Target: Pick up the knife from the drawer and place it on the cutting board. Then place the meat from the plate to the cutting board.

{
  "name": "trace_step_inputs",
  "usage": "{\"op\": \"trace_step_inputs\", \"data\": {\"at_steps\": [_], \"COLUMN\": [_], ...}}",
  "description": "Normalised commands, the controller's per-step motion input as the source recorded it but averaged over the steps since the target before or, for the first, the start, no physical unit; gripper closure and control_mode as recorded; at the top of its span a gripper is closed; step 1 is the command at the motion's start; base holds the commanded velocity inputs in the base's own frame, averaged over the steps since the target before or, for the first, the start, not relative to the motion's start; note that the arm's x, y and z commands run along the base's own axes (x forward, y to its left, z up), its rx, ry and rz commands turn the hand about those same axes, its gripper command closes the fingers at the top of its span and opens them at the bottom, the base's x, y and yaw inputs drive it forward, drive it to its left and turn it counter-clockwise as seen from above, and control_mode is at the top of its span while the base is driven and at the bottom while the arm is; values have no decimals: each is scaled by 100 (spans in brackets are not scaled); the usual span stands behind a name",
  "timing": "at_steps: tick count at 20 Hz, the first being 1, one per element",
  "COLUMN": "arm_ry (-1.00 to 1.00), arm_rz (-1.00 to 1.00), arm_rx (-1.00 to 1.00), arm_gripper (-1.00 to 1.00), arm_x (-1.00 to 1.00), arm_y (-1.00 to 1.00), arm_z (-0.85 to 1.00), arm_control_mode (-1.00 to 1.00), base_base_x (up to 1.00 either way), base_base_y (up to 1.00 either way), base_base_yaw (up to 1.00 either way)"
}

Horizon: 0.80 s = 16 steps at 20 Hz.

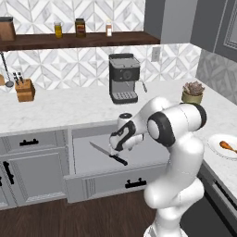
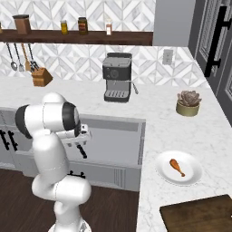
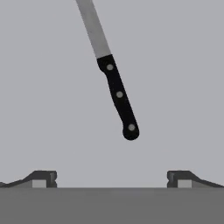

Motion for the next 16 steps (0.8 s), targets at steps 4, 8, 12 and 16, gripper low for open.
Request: {"op": "trace_step_inputs", "data": {"at_steps": [4, 8, 12, 16], "arm_ry": [1, 0, 0, 0], "arm_rz": [6, 0, 0, 0], "arm_rx": [0, 0, 0, 0], "arm_gripper": [-100, -100, -100, -100], "arm_x": [49, 17, 14, 22], "arm_y": [5, 1, 1, 1], "arm_z": [-50, -55, -57, -59], "arm_control_mode": [-100, -100, -100, -100], "base_base_x": [0, 0, 0, 0], "base_base_y": [0, 0, 0, 0], "base_base_yaw": [0, 0, 0, 0]}}
